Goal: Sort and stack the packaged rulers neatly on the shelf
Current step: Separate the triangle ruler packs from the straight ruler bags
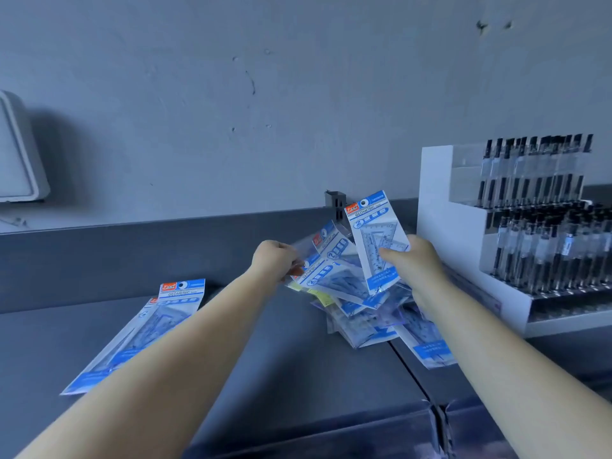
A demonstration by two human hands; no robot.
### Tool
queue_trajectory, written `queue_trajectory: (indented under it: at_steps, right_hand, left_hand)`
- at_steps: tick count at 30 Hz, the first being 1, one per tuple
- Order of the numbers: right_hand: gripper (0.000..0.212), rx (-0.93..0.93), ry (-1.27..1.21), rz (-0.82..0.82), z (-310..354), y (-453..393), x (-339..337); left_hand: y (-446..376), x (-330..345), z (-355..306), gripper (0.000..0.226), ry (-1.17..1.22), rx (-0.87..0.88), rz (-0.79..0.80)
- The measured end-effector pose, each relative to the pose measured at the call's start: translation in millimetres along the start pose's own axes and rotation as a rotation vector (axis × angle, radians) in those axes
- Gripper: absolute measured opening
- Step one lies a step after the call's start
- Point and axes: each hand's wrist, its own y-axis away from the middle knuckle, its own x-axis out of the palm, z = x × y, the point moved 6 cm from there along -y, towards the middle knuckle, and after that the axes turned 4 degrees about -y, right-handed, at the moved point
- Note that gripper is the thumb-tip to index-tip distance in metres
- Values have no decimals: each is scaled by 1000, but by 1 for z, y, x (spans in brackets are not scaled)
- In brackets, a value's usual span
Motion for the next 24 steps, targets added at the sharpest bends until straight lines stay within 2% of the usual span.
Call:
queue_trajectory:
  at_steps: [4,8,11,17,22,23,24]
  right_hand:
    - [13,29,-92,27,6,10,23]
    - [15,58,-175,112,18,30,60]
    - [10,83,-232,225,28,50,98]
    - [11,118,-269,398,48,98,182]
    - [9,168,-334,410,62,125,240]
    - [11,176,-300,400,62,128,249]
    - [23,169,-203,389,61,131,256]
  left_hand:
    - [4,-43,8,29,171,-30,-90]
    - [15,-80,28,14,411,-121,-86]
    - [29,-110,40,17,547,-137,-71]
    - [54,-188,78,16,537,-134,-117]
    - [74,-245,111,19,543,-140,-175]
    - [77,-254,116,19,542,-148,-174]
    - [80,-262,122,20,536,-157,-174]
